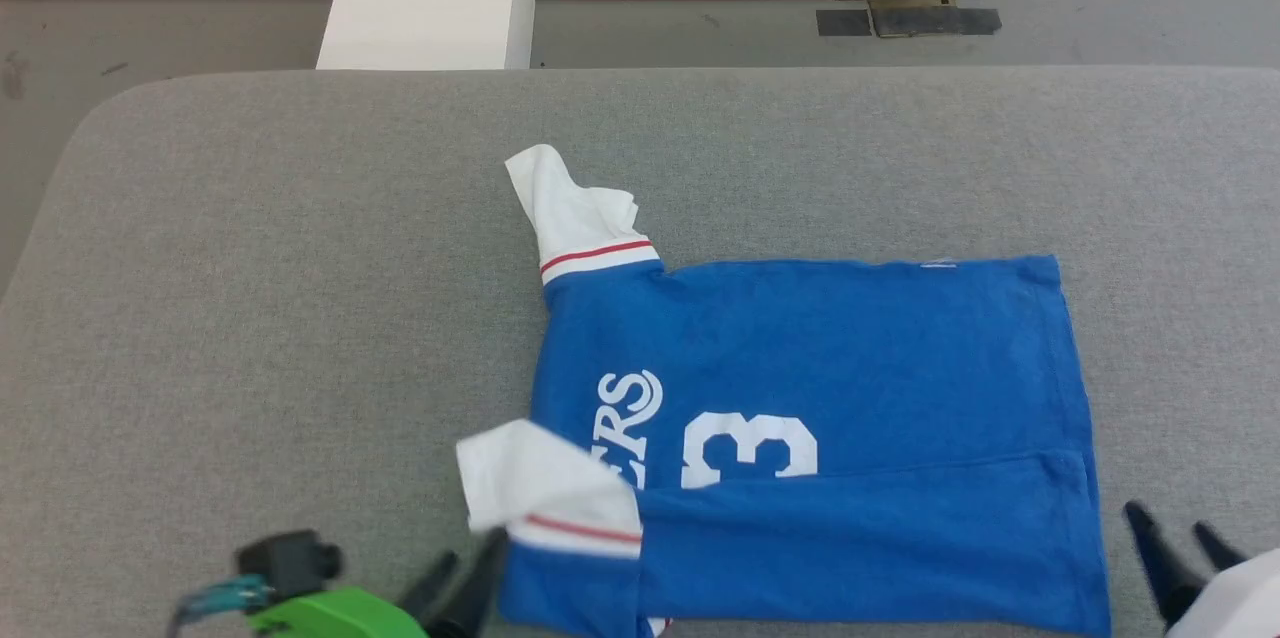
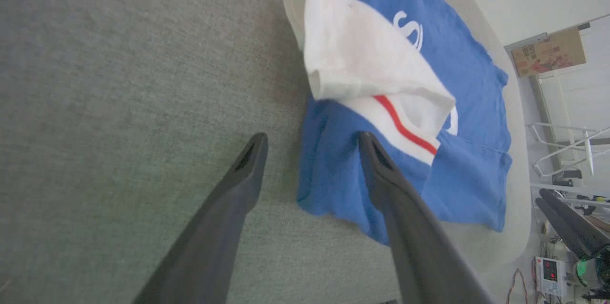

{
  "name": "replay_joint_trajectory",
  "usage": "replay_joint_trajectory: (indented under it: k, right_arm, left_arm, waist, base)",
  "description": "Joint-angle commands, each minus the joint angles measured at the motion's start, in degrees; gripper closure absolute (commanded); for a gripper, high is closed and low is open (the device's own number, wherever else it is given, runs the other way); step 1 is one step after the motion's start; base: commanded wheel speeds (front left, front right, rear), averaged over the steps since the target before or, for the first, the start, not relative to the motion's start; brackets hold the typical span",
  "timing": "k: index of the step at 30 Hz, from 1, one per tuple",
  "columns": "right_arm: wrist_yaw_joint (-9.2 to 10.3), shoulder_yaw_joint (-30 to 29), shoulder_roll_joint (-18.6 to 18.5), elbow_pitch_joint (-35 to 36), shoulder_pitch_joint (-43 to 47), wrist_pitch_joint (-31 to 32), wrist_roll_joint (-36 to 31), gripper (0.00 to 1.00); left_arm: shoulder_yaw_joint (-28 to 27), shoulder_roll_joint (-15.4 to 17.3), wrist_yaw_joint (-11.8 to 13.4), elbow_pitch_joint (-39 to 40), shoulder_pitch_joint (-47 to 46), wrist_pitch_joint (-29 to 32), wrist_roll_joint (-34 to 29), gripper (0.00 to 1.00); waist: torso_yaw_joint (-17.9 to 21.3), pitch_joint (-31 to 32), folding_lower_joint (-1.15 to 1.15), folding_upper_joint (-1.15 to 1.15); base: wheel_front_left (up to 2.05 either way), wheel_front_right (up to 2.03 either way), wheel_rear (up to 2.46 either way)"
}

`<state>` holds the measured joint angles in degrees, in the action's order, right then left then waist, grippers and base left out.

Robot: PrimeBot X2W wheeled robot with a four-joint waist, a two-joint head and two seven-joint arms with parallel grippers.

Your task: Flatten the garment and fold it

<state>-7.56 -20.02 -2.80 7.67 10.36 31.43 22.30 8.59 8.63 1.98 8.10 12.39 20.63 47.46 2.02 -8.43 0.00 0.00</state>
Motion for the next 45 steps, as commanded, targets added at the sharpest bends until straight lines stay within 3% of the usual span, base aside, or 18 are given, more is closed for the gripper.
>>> replay_joint_trajectory:
  k: [1, 7, 11, 18, 22, 27, 31, 38, 45]
  right_arm:
    - [0.08, -0.74, -0.09, 1.40, -0.38, -0.90, 0.37, 0.00]
    - [0.08, -2.09, -0.09, 7.45, -2.14, -6.71, -0.62, 0.00]
    - [0.08, -1.30, -0.09, 10.90, -4.32, -14.92, -4.00, 0.00]
    - [0.08, 2.39, -0.08, 10.25, -6.88, -26.64, -11.90, 0.00]
    - [0.08, 3.73, -0.08, 6.39, -6.79, -28.79, -11.97, 0.00]
    - [0.08, 5.01, -0.08, 2.62, -6.47, -30.55, -10.72, 0.00]
    - [0.08, 4.98, -0.08, 1.75, -6.24, -31.30, -10.26, 0.00]
    - [0.08, 4.60, -0.08, 2.09, -7.46, -31.75, -9.86, 0.00]
    - [0.08, 5.35, -0.08, 2.45, -9.88, -32.13, -9.36, 0.00]
  left_arm:
    - [-1.35, 0.81, -0.18, 1.83, 0.68, -1.04, 0.19, 0.00]
    - [-6.57, 2.81, 2.31, 10.02, 1.40, -7.30, -4.57, 0.00]
    - [-5.83, 3.01, 1.58, 12.65, -1.66, -15.44, -12.14, 0.00]
    - [-0.97, 0.95, 0.64, 6.30, -7.53, -33.30, -26.94, 0.00]
    - [0.35, -0.82, 1.65, 1.37, -8.81, -35.39, -32.28, 0.00]
    - [-0.47, -2.49, 0.82, -0.43, -10.14, -35.59, -33.04, 0.00]
    - [-1.46, -1.53, -1.23, -1.37, -12.60, -35.12, -31.84, 0.00]
    - [-0.72, 3.71, -6.21, -0.79, -25.79, -20.25, -27.37, 0.00]
    - [1.06, 9.36, -8.60, -4.95, -42.55, -5.43, -22.11, 0.00]
  waist:
    - [-0.06, -0.01, 0.00, 0.00]
    - [-0.46, -0.55, 0.00, 0.00]
    - [-0.75, -1.24, 0.00, 0.00]
    - [-0.80, -1.94, 0.00, 0.00]
    - [-0.74, -1.68, 0.00, 0.00]
    - [-0.56, -1.54, 0.00, 0.00]
    - [-0.30, -2.13, 0.00, 0.00]
    - [0.10, -6.16, 0.00, 0.00]
    - [1.27, -11.90, 0.00, 0.00]
  base:
    - [0.00, 0.00, 0.00]
    - [0.00, 0.00, 0.00]
    - [0.00, 0.00, 0.00]
    - [0.00, 0.00, 0.00]
    - [0.00, 0.00, 0.00]
    - [0.00, 0.00, 0.00]
    - [0.00, 0.00, 0.00]
    - [0.00, 0.00, 0.00]
    - [0.00, 0.00, 0.00]
